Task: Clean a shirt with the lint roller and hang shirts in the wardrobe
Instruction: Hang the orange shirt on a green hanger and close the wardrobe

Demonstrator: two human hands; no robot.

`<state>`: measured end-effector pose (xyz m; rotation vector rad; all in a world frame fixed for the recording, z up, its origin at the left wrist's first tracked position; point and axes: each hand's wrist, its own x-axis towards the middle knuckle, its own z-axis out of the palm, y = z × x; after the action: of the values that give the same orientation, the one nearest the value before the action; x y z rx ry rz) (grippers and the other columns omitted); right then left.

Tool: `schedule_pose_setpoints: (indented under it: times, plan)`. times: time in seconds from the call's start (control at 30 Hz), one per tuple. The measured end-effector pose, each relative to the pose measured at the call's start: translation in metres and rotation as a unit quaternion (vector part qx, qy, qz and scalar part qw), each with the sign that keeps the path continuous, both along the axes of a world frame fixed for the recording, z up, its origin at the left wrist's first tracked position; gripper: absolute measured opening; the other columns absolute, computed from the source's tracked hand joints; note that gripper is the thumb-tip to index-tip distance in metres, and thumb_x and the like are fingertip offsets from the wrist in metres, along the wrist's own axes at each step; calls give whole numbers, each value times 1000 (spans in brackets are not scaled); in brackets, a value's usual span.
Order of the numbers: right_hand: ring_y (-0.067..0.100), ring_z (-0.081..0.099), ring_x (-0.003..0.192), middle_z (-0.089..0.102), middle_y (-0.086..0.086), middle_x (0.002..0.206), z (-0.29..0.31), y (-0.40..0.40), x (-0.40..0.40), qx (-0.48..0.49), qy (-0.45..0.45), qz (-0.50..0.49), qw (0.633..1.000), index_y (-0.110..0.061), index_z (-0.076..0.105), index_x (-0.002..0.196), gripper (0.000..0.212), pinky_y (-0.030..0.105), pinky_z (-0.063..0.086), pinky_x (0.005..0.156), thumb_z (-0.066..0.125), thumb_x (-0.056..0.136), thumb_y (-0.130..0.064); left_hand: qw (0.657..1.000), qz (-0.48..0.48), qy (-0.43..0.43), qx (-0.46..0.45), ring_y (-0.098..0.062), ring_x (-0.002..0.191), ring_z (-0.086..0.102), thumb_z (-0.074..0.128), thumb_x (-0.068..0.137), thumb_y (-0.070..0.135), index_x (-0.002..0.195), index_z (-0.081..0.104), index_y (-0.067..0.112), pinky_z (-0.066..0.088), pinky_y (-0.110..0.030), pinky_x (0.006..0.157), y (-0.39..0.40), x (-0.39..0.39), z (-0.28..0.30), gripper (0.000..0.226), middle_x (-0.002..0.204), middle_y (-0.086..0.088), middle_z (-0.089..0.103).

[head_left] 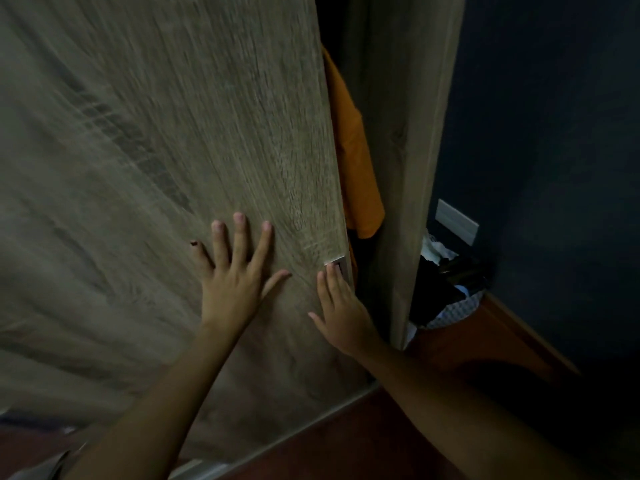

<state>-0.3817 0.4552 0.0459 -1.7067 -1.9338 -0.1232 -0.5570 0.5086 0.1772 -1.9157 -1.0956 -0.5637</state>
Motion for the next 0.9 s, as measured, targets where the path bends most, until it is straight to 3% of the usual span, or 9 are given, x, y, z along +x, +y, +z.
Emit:
schedule_pose_setpoints:
  times: [0.33,0.53,0.67,0.8,0.9]
  plan:
    - [34,22,142,21,24,153,-3,9,68,3,-3,-10,1000,-1,6,148,97,44,35,111,60,84,-50,1000,-7,-9,10,-36,144,-20,38,85,75,153,6,23,-7,-60,112,9,72,-1,91,158,-13,-20]
    - [34,19,142,17,24,153,-3,11,94,5,-19,-24,1000,-1,6,148,97,41,26,113,58,85,-53,1000,-10,-10,6,-37,144,-20,34,87,74,153,8,23,-5,-60,112,11,98,-2,87,157,-13,-21]
    - [35,20,143,12,24,154,-4,13,106,-5,-11,-25,1000,-1,5,148,98,43,27,113,57,85,-55,1000,-9,-9,-4,-36,143,-23,33,87,74,153,7,24,-7,-60,111,12,113,-2,87,157,-13,-24]
    - [35,25,141,20,25,152,0,12,117,-9,-20,-39,999,1,15,147,94,42,27,110,52,84,-59,1000,-15,-17,-12,-36,142,-25,34,87,74,153,2,24,-7,-60,111,14,124,-2,89,156,-12,-26]
    - [33,17,143,7,22,154,-2,12,119,-10,-26,-26,999,-2,6,149,93,44,28,112,46,88,-60,999,-19,-23,-12,-36,142,-25,36,86,75,152,0,23,-4,-62,110,15,126,-3,91,156,-12,-27]
